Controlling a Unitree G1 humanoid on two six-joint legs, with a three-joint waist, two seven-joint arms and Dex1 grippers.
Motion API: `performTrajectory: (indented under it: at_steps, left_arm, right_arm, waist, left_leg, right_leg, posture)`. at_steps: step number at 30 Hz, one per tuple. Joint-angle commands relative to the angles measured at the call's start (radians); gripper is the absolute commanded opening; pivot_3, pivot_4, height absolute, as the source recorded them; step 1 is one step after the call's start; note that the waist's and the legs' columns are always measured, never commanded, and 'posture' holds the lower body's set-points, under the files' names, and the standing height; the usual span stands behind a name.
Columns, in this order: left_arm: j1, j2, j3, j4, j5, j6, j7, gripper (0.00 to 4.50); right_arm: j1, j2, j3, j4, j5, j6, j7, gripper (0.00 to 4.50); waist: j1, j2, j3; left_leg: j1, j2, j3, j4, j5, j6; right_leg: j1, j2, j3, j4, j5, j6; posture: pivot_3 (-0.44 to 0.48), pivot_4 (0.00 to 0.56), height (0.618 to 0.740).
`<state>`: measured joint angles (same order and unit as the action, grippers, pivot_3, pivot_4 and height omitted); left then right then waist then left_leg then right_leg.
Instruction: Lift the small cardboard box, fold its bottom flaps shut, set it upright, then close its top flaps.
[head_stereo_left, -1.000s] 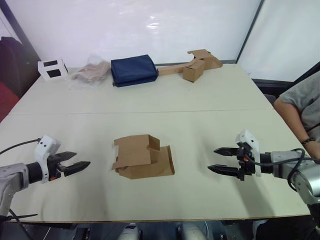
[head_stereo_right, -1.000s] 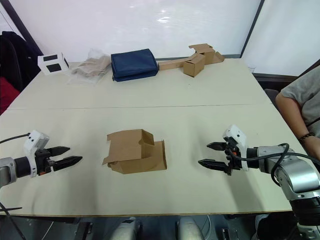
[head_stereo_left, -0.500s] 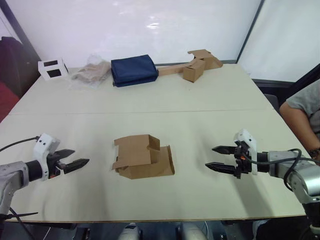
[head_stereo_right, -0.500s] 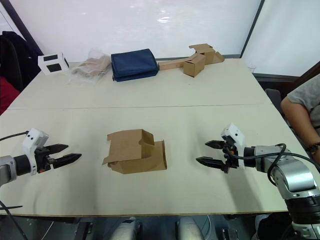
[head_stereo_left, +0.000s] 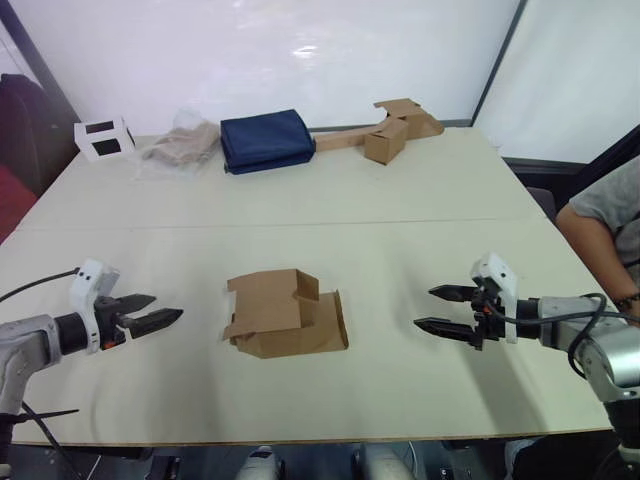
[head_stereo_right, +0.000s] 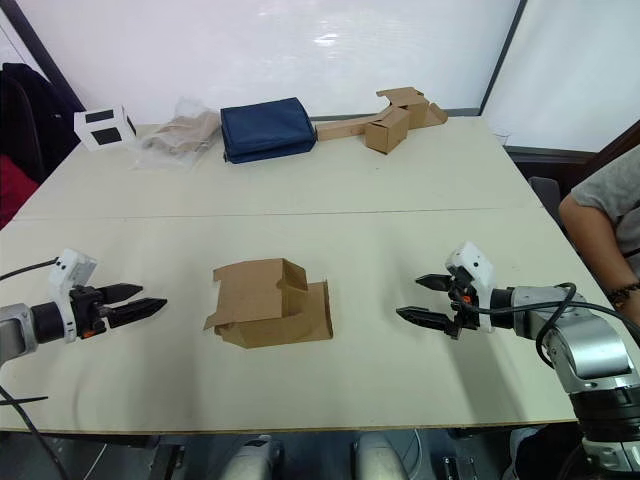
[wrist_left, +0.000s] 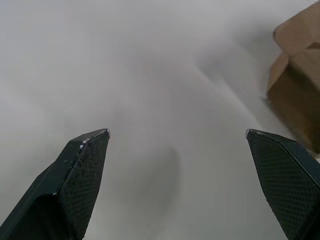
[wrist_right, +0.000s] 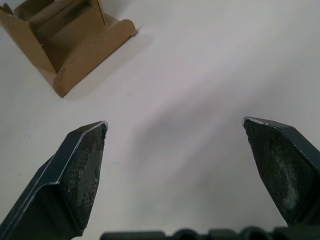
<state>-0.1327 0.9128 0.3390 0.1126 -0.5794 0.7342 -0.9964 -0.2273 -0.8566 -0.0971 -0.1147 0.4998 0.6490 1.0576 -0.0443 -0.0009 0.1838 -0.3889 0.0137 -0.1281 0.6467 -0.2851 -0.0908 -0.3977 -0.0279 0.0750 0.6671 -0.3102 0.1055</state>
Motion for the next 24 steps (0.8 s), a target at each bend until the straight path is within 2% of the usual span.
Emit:
performTrajectory:
  at_steps: [1,5,10,15,24]
  left_arm:
    - [-0.029,0.02,0.034,0.021,-0.06,0.067,-0.048,4.49]
    - [-0.005,-0.016,0.023,-0.034,-0.2,0.221,-0.128,4.49]
    - [-0.035,-0.09,-0.002,-0.089,-0.291,0.338,-0.094,4.49]
    - [-0.076,-0.137,-0.043,-0.11,-0.308,0.383,-0.063,4.49]
    - [-0.225,-0.226,-0.107,0.023,-0.304,0.401,-0.078,4.49]
  right_arm:
    - [0.019,-0.023,-0.046,-0.082,0.037,0.026,-0.002,4.5]
    - [0.033,-0.03,-0.051,-0.258,0.142,0.146,-0.019,4.5]
    - [0.013,0.005,-0.035,-0.451,0.279,0.266,-0.089,4.5]
    - [-0.041,0.051,-0.027,-0.538,0.36,0.333,-0.191,4.5]
    - [-0.046,0.056,-0.001,-0.634,0.485,0.398,-0.277,4.5]
  waist:
    - [0.0,0.0,0.0]
    - [0.0,0.0,0.0]
    - [0.0,0.0,0.0]
    - [0.003,-0.001,0.0]
    - [0.002,-0.001,-0.001]
  left_leg:
    - [0.0,0.0,0.0,0.0,0.0,0.0]
    - [0.0,0.0,0.0,0.0,0.0,0.0]
    - [0.0,0.0,-0.001,0.0,0.0,0.0]
    - [0.0,0.0,-0.001,0.001,0.0,0.0]
    - [0.0,0.0,-0.001,0.001,0.0,0.0]
  right_leg:
    - [0.0,0.0,0.0,0.0,0.0,0.0]
    - [0.0,0.0,0.0,0.0,0.0,0.0]
    - [0.0,0.0,0.0,0.0,0.0,0.0]
    - [0.001,0.0,-0.001,0.0,0.0,0.0]
    - [0.001,0.0,-0.001,0.0,0.0,0.0]
  posture:
    - [0.0,0.15,0.74]
    - [0.0,0.15,0.74]
    - [0.0,0.15,0.74]
    - [0.0,0.15,0.74]
    - [0.0,0.15,0.74]
